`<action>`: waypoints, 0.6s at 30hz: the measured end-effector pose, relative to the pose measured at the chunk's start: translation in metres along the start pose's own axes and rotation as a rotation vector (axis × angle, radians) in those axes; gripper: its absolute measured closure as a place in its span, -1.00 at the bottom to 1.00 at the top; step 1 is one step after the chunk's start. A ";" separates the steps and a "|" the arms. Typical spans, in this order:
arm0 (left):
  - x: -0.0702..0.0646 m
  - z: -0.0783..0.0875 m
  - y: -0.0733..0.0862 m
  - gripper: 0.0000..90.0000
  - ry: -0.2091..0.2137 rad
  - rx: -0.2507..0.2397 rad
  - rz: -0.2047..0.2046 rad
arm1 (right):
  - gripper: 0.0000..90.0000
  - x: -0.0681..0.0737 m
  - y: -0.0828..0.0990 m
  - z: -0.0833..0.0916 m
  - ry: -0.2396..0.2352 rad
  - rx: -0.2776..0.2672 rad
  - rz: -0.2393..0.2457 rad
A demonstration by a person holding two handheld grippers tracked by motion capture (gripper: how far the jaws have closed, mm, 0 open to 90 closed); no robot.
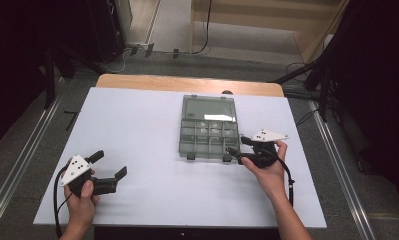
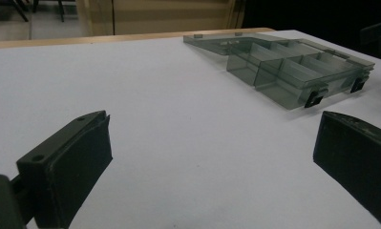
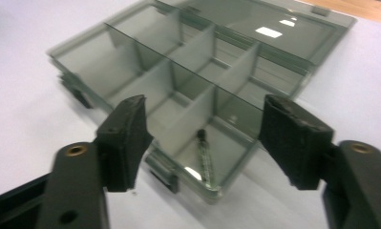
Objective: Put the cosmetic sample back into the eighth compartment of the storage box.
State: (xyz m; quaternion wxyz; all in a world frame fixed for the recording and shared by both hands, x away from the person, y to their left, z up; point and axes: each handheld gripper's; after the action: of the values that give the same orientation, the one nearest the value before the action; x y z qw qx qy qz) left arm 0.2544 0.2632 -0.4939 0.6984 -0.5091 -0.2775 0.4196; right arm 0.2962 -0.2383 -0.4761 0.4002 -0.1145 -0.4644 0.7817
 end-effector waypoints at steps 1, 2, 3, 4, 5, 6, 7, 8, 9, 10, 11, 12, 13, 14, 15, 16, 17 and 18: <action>-0.001 0.000 0.000 -1.00 -0.004 0.004 -0.004 | -0.39 0.001 0.000 0.001 -0.001 -0.006 -0.002; -0.001 0.000 0.000 -1.00 -0.004 0.005 -0.009 | -0.46 0.001 -0.001 0.002 -0.009 -0.016 0.001; -0.002 0.000 0.000 -1.00 -0.003 0.005 -0.014 | -0.54 0.001 -0.001 0.003 -0.019 -0.021 -0.001; -0.002 0.001 0.000 -1.00 -0.001 0.005 -0.016 | -0.66 0.002 -0.001 0.003 -0.024 -0.028 0.002; -0.001 0.001 0.000 -1.00 -0.002 0.007 -0.014 | -0.76 0.002 -0.002 0.004 -0.023 -0.029 0.006; -0.001 0.001 0.000 -1.00 -0.002 0.004 -0.011 | -0.87 0.003 -0.002 0.004 -0.020 -0.032 0.005; -0.002 0.001 0.000 -1.00 -0.004 0.005 -0.011 | -0.97 0.003 -0.002 0.005 -0.017 -0.034 0.002; -0.002 0.001 0.000 -1.00 -0.006 0.006 -0.012 | -1.00 0.002 -0.003 0.005 -0.012 -0.038 -0.001; -0.003 0.001 0.000 -1.00 -0.012 0.009 -0.016 | -1.00 0.002 -0.003 0.005 -0.019 -0.037 -0.006; -0.003 0.001 -0.001 -1.00 -0.016 0.012 -0.023 | -1.00 0.002 -0.004 0.006 -0.024 -0.041 -0.008; -0.004 0.000 -0.001 -1.00 -0.019 0.019 -0.030 | -1.00 0.002 -0.004 0.006 -0.018 -0.043 -0.005; -0.005 -0.001 -0.001 -1.00 -0.022 0.021 -0.033 | -1.00 0.002 -0.004 0.007 -0.014 -0.045 -0.005; -0.005 -0.001 -0.001 -1.00 -0.025 0.024 -0.036 | -1.00 0.003 -0.004 0.007 -0.014 -0.047 -0.007; -0.006 -0.002 -0.002 -1.00 -0.028 0.026 -0.043 | -1.00 0.003 -0.004 0.007 -0.014 -0.048 -0.005; -0.006 -0.002 -0.002 -1.00 -0.033 0.029 -0.050 | -1.00 0.003 -0.004 0.008 -0.012 -0.049 -0.003; -0.007 -0.002 -0.002 -1.00 -0.035 0.029 -0.051 | -1.00 0.003 -0.004 0.008 -0.010 -0.050 -0.005; -0.008 -0.002 -0.003 -1.00 -0.032 0.026 -0.046 | -1.00 0.003 -0.004 0.009 -0.010 -0.050 -0.005; -0.008 -0.003 -0.003 -1.00 -0.029 0.029 -0.050 | -1.00 0.003 -0.004 0.009 -0.012 -0.052 -0.005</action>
State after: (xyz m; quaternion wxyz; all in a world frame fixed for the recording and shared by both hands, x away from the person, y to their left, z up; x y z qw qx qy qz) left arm 0.2538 0.2548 -0.4912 0.7117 -0.4858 -0.2942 0.4134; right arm 0.2914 -0.2413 -0.4673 0.3961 -0.1194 -0.4872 0.7691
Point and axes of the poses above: each handheld gripper's, and its own axes: z roughly backward along the jaws, y roughly out of its underside, x roughly to its left, and after that the axes turned 8 degrees about -y, right-handed
